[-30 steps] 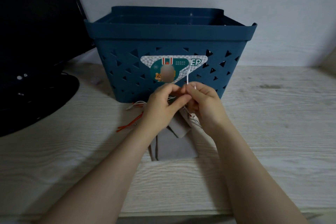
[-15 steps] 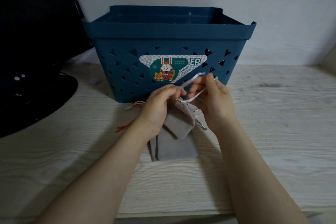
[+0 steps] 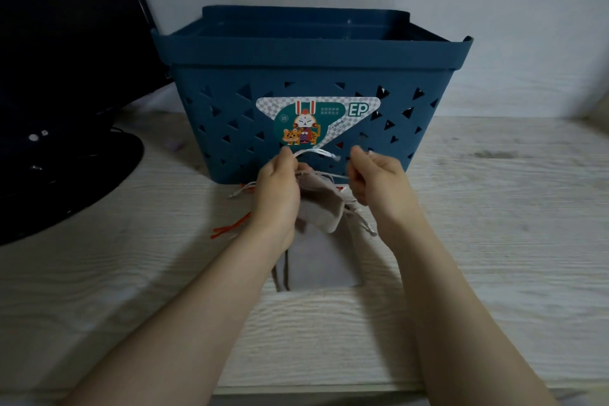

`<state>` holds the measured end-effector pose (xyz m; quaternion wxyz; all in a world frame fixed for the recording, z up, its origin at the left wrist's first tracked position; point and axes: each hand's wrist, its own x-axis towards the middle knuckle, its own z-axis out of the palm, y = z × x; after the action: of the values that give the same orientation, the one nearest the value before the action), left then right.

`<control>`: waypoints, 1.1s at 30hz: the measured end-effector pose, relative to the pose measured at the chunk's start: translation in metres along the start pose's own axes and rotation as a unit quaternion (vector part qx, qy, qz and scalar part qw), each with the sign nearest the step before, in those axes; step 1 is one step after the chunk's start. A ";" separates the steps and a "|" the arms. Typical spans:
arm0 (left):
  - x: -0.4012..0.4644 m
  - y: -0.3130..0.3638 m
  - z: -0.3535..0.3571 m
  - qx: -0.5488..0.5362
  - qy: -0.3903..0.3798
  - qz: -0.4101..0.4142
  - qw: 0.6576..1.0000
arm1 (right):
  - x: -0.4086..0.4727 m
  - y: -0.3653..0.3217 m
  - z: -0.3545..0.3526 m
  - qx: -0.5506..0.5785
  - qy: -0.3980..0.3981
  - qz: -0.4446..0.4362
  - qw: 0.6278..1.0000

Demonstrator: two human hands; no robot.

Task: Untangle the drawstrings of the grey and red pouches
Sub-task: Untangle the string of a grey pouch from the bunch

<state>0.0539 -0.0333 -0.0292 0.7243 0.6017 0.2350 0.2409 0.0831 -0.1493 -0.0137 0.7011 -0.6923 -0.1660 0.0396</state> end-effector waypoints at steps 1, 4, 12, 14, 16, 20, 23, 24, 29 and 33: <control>0.000 0.000 -0.001 0.005 -0.004 0.005 1.000 | -0.001 -0.002 0.001 0.007 -0.018 0.003 1.000; -0.002 0.000 -0.004 0.125 -0.063 0.093 0.986 | -0.005 -0.008 0.001 0.132 -0.061 0.007 0.989; -0.008 0.000 -0.008 0.313 -0.228 0.325 0.863 | -0.002 -0.004 0.000 0.177 -0.082 -0.022 0.980; -0.007 0.000 -0.011 0.308 -0.245 0.342 0.853 | -0.003 -0.004 0.002 0.187 -0.108 -0.022 0.976; -0.005 -0.001 -0.012 0.312 -0.252 0.338 0.851 | -0.003 -0.004 0.002 0.182 -0.121 -0.030 0.975; -0.002 -0.003 -0.010 0.275 -0.241 0.268 0.891 | -0.004 -0.003 0.002 0.088 -0.085 -0.058 0.991; -0.002 0.001 -0.010 0.225 -0.214 0.177 0.934 | -0.004 0.002 0.004 -0.022 -0.063 -0.097 0.993; -0.002 0.001 -0.010 0.214 -0.206 0.164 0.941 | -0.004 0.003 0.005 -0.070 -0.064 -0.117 0.989; -0.001 0.004 -0.007 0.202 -0.173 0.139 0.954 | -0.007 0.000 0.008 -0.203 -0.066 -0.139 0.967; 0.000 0.006 -0.011 0.156 -0.160 0.116 0.968 | -0.007 0.001 0.007 -0.236 -0.061 -0.160 0.957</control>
<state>0.0469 -0.0240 -0.0248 0.6166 0.7612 0.0795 0.1845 0.0751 -0.1449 -0.0155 0.5032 -0.7989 -0.3216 -0.0707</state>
